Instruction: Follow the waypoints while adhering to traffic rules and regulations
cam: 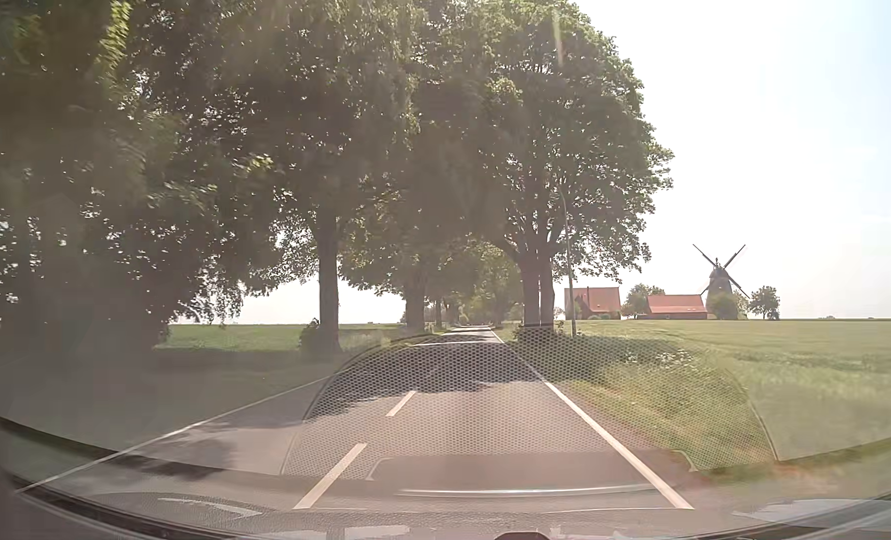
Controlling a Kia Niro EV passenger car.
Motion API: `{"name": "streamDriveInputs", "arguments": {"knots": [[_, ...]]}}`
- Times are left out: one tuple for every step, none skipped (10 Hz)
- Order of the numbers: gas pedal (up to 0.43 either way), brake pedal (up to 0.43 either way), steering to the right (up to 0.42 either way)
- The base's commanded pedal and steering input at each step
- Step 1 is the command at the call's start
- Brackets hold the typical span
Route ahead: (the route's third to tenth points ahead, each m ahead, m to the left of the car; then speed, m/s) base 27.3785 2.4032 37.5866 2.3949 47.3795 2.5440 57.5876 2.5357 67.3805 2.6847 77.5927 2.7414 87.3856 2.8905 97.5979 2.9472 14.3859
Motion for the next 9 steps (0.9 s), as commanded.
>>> {"name": "streamDriveInputs", "arguments": {"knots": [[0.461,0.0,0.005],[0.461,0.0,0.005],[0.461,0.0,0.004],[0.461,0.0,0.003],[0.461,0.0,0.003],[0.461,0.0,0.003],[0.461,0.0,0.003],[0.461,0.0,0.002],[0.461,0.0,0.001]]}}
